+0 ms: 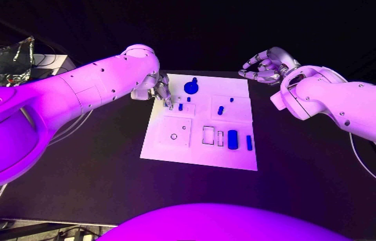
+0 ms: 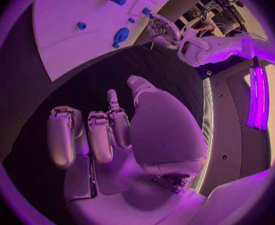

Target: Assemble the parts on the task board

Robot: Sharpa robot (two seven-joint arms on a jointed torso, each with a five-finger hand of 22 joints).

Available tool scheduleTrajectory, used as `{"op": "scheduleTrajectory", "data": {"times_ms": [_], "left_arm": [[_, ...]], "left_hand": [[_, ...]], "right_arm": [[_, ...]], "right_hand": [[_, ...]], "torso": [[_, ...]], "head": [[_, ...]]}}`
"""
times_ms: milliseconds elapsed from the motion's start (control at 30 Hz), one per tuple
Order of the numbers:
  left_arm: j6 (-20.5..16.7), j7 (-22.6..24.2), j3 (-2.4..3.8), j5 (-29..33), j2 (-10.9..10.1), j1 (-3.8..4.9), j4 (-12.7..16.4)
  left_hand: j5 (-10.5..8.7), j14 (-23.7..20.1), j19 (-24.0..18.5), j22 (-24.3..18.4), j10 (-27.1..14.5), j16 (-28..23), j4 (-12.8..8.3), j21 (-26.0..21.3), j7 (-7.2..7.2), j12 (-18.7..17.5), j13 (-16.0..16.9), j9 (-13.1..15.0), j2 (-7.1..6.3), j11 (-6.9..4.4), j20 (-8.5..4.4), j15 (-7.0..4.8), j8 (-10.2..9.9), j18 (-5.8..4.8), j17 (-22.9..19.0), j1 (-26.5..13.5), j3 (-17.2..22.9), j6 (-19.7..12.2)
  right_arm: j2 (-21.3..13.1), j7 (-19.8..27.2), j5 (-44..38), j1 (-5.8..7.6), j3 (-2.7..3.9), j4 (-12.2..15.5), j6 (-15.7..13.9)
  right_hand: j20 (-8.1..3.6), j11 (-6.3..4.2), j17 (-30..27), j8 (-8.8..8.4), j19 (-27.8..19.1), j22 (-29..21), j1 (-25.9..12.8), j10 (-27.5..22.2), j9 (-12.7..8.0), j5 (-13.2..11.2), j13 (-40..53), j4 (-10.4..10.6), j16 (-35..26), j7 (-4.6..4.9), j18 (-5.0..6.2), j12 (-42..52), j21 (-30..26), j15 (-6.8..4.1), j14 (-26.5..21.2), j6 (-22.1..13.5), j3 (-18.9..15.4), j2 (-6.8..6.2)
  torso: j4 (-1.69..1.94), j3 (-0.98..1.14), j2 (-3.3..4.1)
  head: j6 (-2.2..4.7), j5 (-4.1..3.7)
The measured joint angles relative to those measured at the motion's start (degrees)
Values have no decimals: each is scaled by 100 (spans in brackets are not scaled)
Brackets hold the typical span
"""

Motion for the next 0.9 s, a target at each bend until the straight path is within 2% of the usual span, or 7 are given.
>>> {"op": "scheduleTrajectory", "data": {"times_ms": [900], "left_arm": [[0, 35, 9, 85, 207, 13, -383]], "left_hand": [[-22, 0, 0, 0, 0, 0, 0, 0, 6, 0, 1, 0, 0, 1, 0, 0, -4, 0, 0, 0, 0, -6]], "right_arm": [[11, 3, -1, 1, 1, 0, 2]], "right_hand": [[0, 0, 0, 0, 0, -1, 0, 0, -1, 0, -2, 0, 0, 0, 0, 0, 0, 0, 0, 0, 0, 0]], "torso": [[-2, 5, 2]], "head": [[0, 2]]}}
